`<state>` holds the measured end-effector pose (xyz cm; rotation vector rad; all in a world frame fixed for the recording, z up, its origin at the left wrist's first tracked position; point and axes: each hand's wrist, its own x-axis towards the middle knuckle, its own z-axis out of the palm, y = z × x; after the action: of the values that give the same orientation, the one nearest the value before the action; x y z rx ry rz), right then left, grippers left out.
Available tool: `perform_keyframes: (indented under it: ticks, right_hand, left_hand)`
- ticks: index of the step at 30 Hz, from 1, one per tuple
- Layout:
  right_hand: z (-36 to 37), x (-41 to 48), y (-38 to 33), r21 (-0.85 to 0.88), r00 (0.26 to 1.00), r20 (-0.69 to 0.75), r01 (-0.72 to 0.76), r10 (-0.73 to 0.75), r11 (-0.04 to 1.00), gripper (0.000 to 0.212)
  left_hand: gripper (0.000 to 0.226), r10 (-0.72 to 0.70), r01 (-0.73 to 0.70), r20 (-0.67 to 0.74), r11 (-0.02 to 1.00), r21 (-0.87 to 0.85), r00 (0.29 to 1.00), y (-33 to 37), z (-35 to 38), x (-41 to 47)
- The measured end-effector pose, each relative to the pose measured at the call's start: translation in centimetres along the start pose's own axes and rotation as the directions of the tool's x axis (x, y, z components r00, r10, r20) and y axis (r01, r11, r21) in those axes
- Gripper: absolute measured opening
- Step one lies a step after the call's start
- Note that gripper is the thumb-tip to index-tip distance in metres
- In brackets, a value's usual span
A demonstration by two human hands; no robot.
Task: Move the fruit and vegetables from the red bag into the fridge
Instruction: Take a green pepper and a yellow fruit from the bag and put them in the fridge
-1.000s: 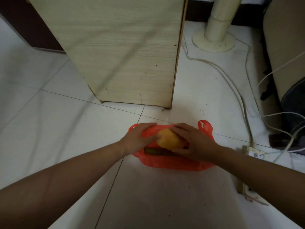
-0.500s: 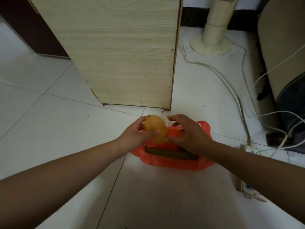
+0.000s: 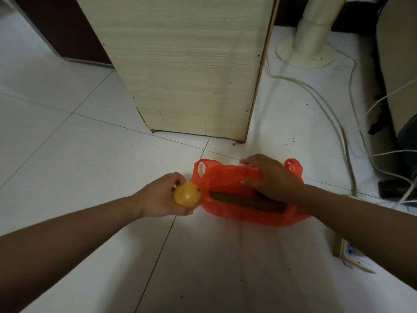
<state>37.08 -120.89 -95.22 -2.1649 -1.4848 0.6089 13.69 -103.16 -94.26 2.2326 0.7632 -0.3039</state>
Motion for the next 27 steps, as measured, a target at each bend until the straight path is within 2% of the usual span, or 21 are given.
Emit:
perform_keyframes:
  ticks: [3, 5, 7, 10, 13, 18, 20, 22, 25, 27]
  right_hand:
    - [-0.2, -0.3, 1.2, -0.028, 0.999, -0.003, -0.05, 0.05, 0.998, 0.052]
    - [0.0, -0.9, 2.0, -0.071, 0.998, 0.034, -0.056, 0.059, 0.996, 0.053]
    - [0.2, -1.4, 2.5, -0.128, 0.994, 0.085, -0.057, 0.068, 0.99, 0.056]
    - [0.5, -1.9, 2.6, -0.21, 0.987, 0.142, -0.046, 0.077, 0.977, 0.059]
    - [0.6, -1.9, 2.8, -0.222, 0.982, 0.172, -0.039, 0.078, 0.974, 0.063]
    - [0.2, -1.9, 3.0, -0.191, 0.984, 0.163, -0.037, 0.069, 0.981, 0.061]
    - [-0.4, -2.0, 3.2, -0.162, 0.989, 0.135, -0.03, 0.053, 0.986, 0.059]
    - [-1.0, -1.9, 3.5, -0.141, 0.993, 0.105, -0.044, 0.059, 0.989, 0.056]
    - [-1.8, -1.9, 4.1, -0.129, 0.992, 0.072, -0.091, 0.101, 0.987, 0.051]
    - [-1.9, -2.1, 4.3, -0.109, 0.991, 0.057, -0.114, 0.12, 0.988, 0.048]
  left_hand:
    - [0.061, 0.114, -0.132, 0.122, 0.979, 0.156, 0.986, 0.2, 2.1, -0.8]
    - [0.066, 0.136, -0.185, 0.183, 0.941, 0.283, 0.974, 0.1, 4.0, -1.2]
    - [0.073, 0.094, -0.158, 0.178, 0.909, 0.385, 0.979, -0.4, 5.8, -1.2]
    - [0.082, -0.053, 0.009, 0.096, 0.911, 0.411, 0.994, -1.0, 8.1, -1.2]
    - [0.094, -0.145, 0.116, 0.048, 0.916, 0.385, 0.988, -1.3, 9.4, -1.3]
    - [0.109, -0.163, 0.135, 0.056, 0.933, 0.333, 0.985, -1.6, 9.9, -2.0]
    - [0.112, -0.199, 0.185, 0.027, 0.948, 0.26, 0.98, -1.5, 9.0, -2.2]
    - [0.102, -0.232, 0.236, -0.051, 0.963, 0.129, 0.971, -1.6, 7.5, -1.9]
    - [0.069, -0.259, 0.251, -0.21, 0.966, -0.064, 0.943, -1.5, 4.4, 0.0]
    - [0.055, -0.282, 0.252, -0.247, 0.957, -0.146, 0.927, -1.0, 2.6, 1.8]
